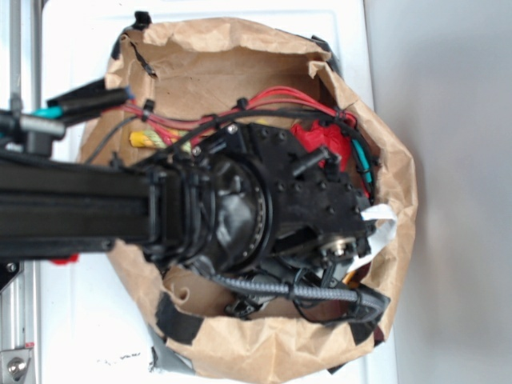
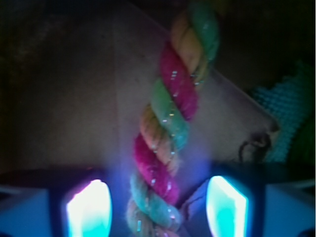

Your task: Grab the multicolored rope.

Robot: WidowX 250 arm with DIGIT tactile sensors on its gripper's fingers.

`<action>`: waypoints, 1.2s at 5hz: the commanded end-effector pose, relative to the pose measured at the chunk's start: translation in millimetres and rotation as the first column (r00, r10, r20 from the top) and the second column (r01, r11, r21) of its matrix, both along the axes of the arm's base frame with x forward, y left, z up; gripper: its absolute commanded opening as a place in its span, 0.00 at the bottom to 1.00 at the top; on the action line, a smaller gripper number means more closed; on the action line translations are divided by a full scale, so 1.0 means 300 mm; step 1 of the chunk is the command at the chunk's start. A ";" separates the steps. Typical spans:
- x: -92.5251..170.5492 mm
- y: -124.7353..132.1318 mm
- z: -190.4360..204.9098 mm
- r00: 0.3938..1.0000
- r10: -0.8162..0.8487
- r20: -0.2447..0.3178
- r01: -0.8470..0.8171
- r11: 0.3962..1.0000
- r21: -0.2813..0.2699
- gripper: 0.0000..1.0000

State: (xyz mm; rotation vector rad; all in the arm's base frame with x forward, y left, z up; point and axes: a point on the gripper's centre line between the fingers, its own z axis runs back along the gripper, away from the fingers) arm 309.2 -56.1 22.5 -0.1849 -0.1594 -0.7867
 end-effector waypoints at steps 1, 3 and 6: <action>-0.029 -0.044 -0.020 0.999 -0.036 -0.005 0.036 0.999 -0.001 0.00; -0.028 -0.022 0.007 1.000 -0.011 0.012 0.011 1.000 -0.012 0.00; -0.127 0.099 0.300 0.898 0.433 0.075 -0.430 0.901 -0.052 0.00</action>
